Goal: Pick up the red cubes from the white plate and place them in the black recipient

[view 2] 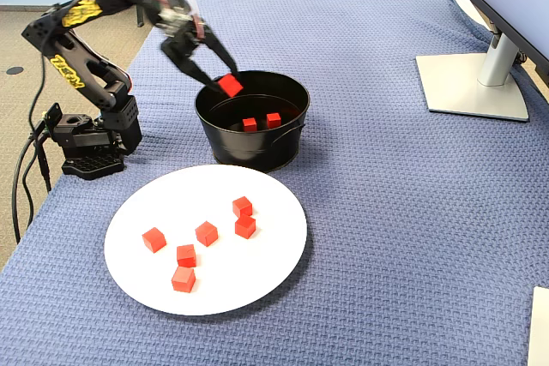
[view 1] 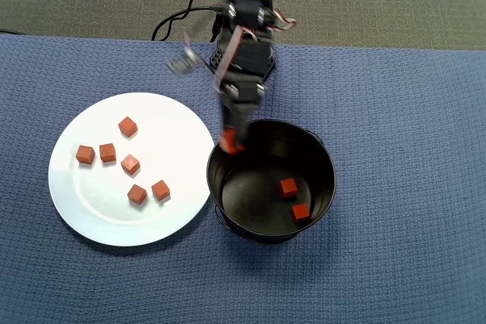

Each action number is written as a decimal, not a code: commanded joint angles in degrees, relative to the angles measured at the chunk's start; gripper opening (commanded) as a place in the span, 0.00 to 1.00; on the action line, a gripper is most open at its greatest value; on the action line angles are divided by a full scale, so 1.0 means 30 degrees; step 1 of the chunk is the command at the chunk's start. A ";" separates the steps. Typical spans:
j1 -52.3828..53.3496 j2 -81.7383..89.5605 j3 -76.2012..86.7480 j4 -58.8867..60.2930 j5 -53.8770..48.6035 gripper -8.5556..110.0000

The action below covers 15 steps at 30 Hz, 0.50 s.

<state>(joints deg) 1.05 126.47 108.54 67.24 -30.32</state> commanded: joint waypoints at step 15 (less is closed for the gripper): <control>1.1748 0.1787 0.2490 -0.2285 -1.6582 0.42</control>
<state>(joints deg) 23.03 128.76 110.65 69.26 -63.54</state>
